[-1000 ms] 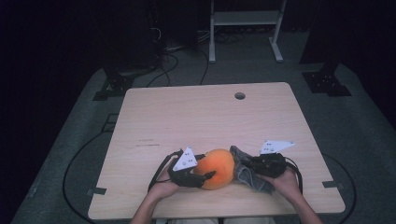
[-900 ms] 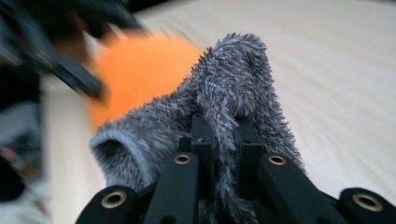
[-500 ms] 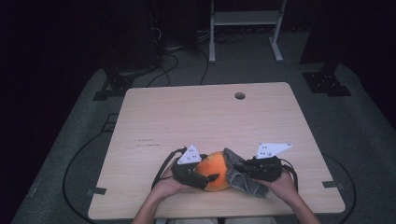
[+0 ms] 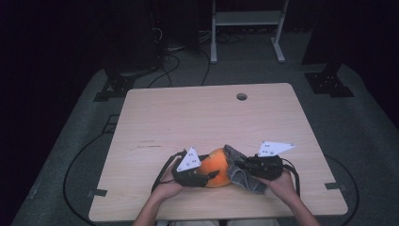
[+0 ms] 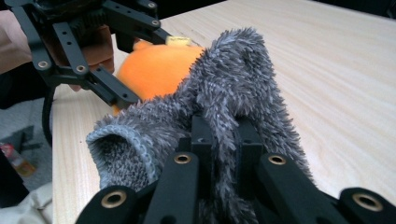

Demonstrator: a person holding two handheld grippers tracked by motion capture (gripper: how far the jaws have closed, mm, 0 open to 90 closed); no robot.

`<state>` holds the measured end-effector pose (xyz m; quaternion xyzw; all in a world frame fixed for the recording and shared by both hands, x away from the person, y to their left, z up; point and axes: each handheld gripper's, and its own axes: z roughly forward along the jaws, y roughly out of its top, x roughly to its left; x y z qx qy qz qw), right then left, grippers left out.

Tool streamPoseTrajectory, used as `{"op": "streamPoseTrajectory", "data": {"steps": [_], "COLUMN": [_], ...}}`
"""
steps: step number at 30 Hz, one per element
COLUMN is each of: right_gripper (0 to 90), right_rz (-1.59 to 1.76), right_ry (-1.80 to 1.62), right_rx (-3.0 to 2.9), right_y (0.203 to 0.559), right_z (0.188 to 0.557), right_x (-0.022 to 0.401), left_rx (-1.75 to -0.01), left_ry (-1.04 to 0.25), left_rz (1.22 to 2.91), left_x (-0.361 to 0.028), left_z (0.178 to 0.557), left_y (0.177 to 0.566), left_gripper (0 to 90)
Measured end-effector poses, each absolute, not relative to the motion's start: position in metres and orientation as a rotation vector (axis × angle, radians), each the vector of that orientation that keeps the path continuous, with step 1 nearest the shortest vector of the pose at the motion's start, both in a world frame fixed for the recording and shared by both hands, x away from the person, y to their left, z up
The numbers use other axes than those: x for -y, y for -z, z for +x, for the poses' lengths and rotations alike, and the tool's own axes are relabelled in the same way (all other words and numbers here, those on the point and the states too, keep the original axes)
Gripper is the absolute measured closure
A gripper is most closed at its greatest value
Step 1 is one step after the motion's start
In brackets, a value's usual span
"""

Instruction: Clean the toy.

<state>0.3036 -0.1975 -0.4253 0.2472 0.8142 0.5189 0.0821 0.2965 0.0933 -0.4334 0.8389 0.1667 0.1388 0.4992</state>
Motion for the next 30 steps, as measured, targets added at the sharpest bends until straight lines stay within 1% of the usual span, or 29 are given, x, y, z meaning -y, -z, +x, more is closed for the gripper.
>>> {"op": "streamPoseTrajectory", "data": {"steps": [2,3,5,6,7,8,10,11,14,19,23,26,30], "right_gripper": [81.5,81.5,81.5,81.5,81.5,81.4,81.4,81.4,81.5,81.5,81.5,81.5,81.5], "right_rz": [0.744,0.742,0.720,0.708,0.688,0.661,0.643,0.650,0.711,0.742,0.714,0.731,0.811], "right_ry": [-1.540,-1.539,-1.520,-1.506,-1.502,-1.506,-1.493,-1.499,-1.464,-1.498,-1.537,-1.548,-1.481], "right_rx": [-2.434,-2.435,-2.437,-2.439,-2.440,-2.443,-2.445,-2.444,-2.445,-2.429,-2.408,-2.424,-2.458], "right_y": [0.427,0.427,0.426,0.426,0.425,0.424,0.424,0.425,0.430,0.428,0.422,0.426,0.434], "right_z": [0.303,0.303,0.300,0.298,0.296,0.295,0.294,0.296,0.302,0.302,0.302,0.306,0.311], "right_x": [0.198,0.198,0.195,0.194,0.192,0.192,0.193,0.195,0.201,0.209,0.204,0.204,0.212], "left_rx": [-0.410,-0.419,-0.449,-0.472,-0.481,-0.479,-0.462,-0.454,-0.431,-0.375,-0.337,-0.333,-0.311], "left_ry": [-0.320,-0.296,-0.258,-0.252,-0.254,-0.251,-0.274,-0.278,-0.299,-0.310,-0.310,-0.305,-0.302], "left_rz": [2.023,2.012,2.000,1.989,1.989,1.997,2.001,2.003,2.028,2.056,2.069,2.069,2.073], "left_x": [-0.097,-0.097,-0.096,-0.095,-0.095,-0.094,-0.096,-0.096,-0.097,-0.098,-0.098,-0.099,-0.098], "left_z": [0.296,0.296,0.297,0.298,0.298,0.299,0.298,0.297,0.294,0.288,0.284,0.285,0.283], "left_y": [0.434,0.433,0.429,0.427,0.427,0.427,0.430,0.431,0.431,0.432,0.433,0.433,0.434], "left_gripper": [36.2,31.8,19.1,16.9,16.5,17.2,26.8,29.3,33.3,35.0,35.0,35.0,35.0]}}
